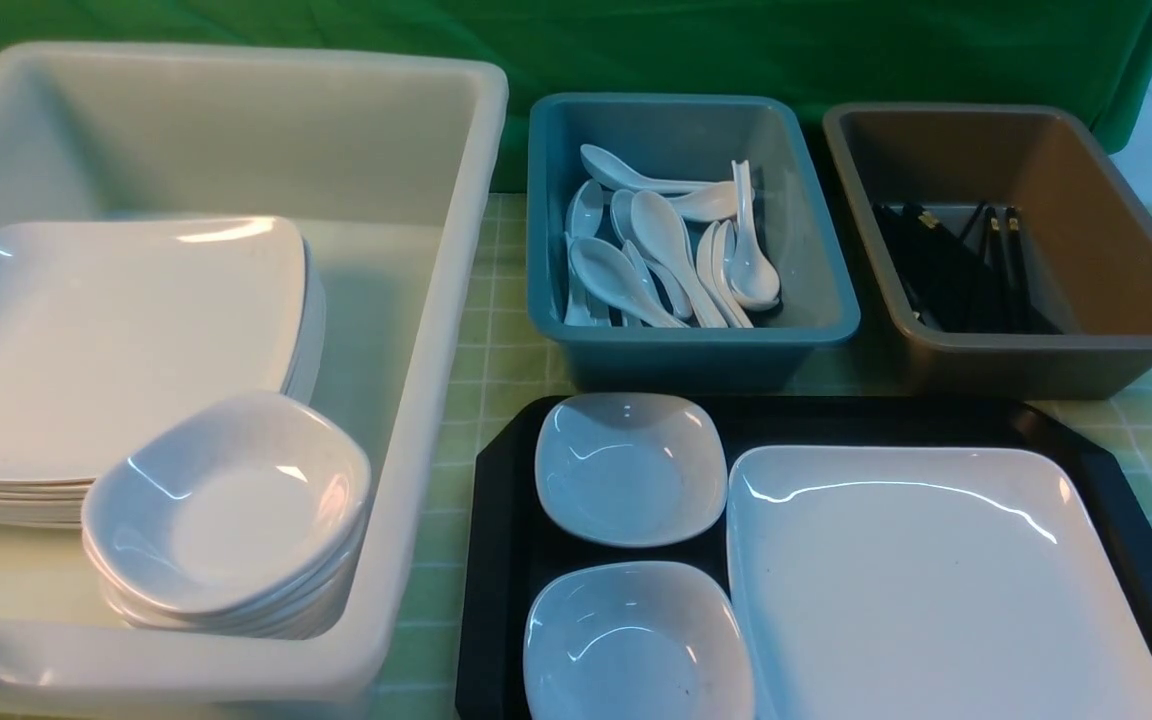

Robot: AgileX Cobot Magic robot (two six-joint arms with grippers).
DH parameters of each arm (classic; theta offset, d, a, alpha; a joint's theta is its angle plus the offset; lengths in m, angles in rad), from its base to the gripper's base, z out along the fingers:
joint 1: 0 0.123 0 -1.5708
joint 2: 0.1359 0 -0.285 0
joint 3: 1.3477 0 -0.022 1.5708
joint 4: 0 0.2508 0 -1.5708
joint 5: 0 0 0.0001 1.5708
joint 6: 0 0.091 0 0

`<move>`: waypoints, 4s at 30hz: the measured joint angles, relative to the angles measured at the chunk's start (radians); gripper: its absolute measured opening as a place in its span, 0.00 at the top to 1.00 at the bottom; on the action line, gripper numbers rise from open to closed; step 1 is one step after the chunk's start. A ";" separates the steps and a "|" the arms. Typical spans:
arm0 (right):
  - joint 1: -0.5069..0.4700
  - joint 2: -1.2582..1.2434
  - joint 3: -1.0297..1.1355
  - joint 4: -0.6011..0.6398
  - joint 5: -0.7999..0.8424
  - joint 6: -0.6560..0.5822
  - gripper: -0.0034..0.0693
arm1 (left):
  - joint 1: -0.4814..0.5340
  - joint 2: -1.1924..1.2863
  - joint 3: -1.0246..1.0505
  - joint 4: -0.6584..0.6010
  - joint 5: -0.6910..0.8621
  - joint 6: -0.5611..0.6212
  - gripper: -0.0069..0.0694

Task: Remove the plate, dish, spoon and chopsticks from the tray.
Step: Use the left arm to grab a small plate from the dinner plate

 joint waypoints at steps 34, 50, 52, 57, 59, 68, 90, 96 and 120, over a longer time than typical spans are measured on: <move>0.390 -0.697 0.290 -0.245 -0.067 0.142 0.86 | 0.000 0.000 0.000 0.000 0.001 0.000 0.91; 0.390 -0.697 0.341 -0.247 -0.066 0.142 0.80 | 0.000 0.000 0.000 -0.156 -0.001 -0.069 0.91; 0.390 -0.697 0.341 -0.247 -0.092 0.142 0.80 | 0.000 0.000 0.001 -0.352 -0.001 -0.157 0.91; 0.390 -0.697 0.341 -0.260 -0.190 0.136 0.79 | 0.000 0.000 0.006 -0.843 0.001 -0.366 0.91; 0.390 -0.697 0.341 -0.269 -0.217 0.135 0.78 | -0.001 0.000 0.007 -0.891 0.001 -0.384 0.91; 0.390 -0.697 0.341 -0.286 -0.250 0.107 0.78 | -0.001 0.000 0.007 -0.910 0.009 -0.396 0.91; 0.390 -0.697 0.341 -0.288 -0.256 0.056 0.76 | -0.001 0.832 -0.912 -0.670 1.026 -0.030 0.91; 0.390 -0.697 0.341 -0.289 -0.183 0.055 0.74 | -0.001 0.936 -0.920 -0.688 1.016 -0.009 0.91; 0.390 -0.579 0.341 -0.291 -0.234 0.055 0.72 | -0.667 1.405 -1.154 -0.323 0.934 -0.254 0.81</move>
